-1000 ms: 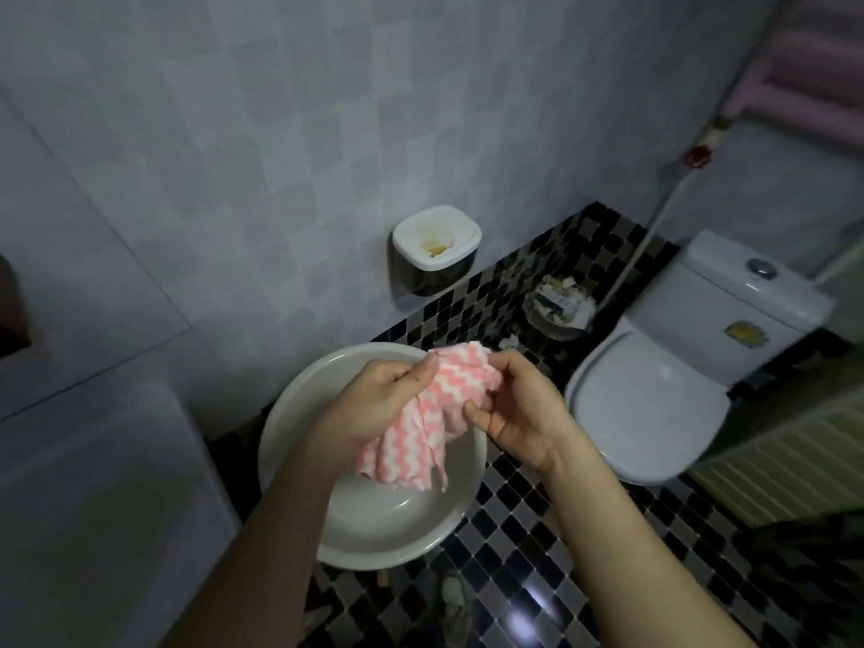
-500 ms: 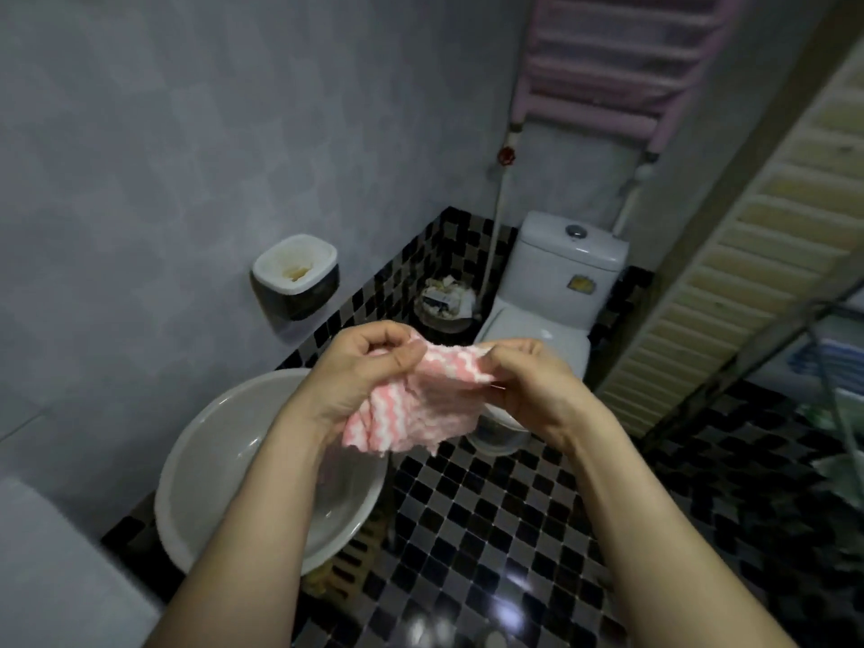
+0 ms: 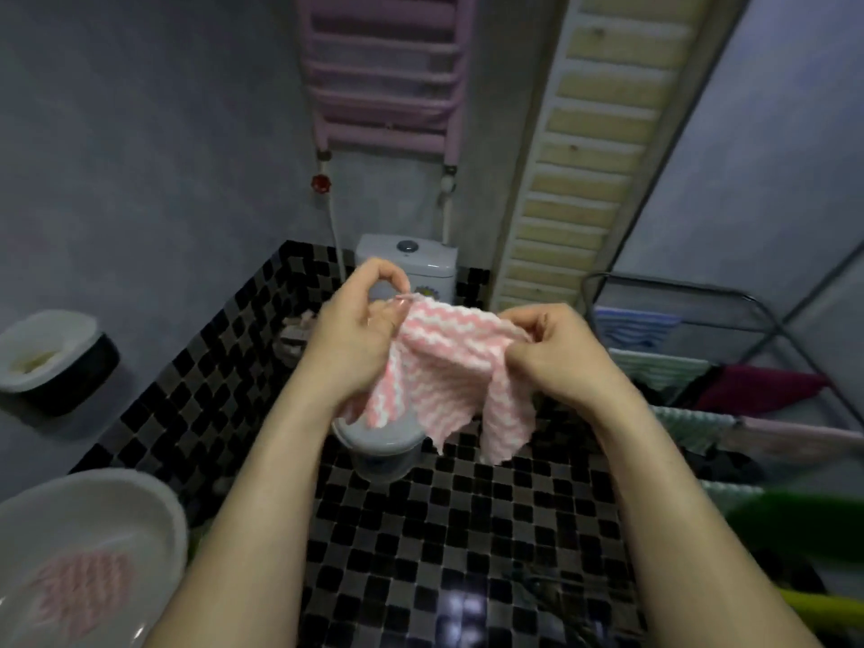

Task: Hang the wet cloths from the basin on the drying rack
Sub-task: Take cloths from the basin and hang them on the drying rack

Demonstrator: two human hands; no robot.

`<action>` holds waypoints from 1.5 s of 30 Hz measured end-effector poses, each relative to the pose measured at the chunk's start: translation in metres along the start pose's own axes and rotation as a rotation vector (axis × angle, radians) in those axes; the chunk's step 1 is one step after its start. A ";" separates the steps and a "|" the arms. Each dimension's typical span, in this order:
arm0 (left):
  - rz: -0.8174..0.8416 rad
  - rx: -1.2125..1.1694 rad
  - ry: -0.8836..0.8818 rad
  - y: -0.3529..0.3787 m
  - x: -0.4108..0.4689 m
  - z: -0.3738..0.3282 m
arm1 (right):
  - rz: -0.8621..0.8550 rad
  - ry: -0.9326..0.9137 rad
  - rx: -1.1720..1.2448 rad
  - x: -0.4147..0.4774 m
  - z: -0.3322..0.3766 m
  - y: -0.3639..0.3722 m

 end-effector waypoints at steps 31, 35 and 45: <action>0.683 -0.096 0.043 0.467 0.238 0.013 | -1.005 0.373 0.119 0.094 -0.295 -0.383; 0.723 -0.092 0.011 0.520 0.246 0.028 | -1.111 0.472 -0.050 0.095 -0.341 -0.412; 0.878 0.186 -0.008 0.624 0.232 0.087 | -1.151 0.692 0.121 0.090 -0.447 -0.441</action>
Point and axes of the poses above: each hand's wrist, its own x-axis towards the middle knuckle, its own y-axis out of the palm, z = x × y, the point moved 8 cm from there along x, towards the middle knuckle, and after that the axes turned 3 degrees about -z, right-handed, at the moved point
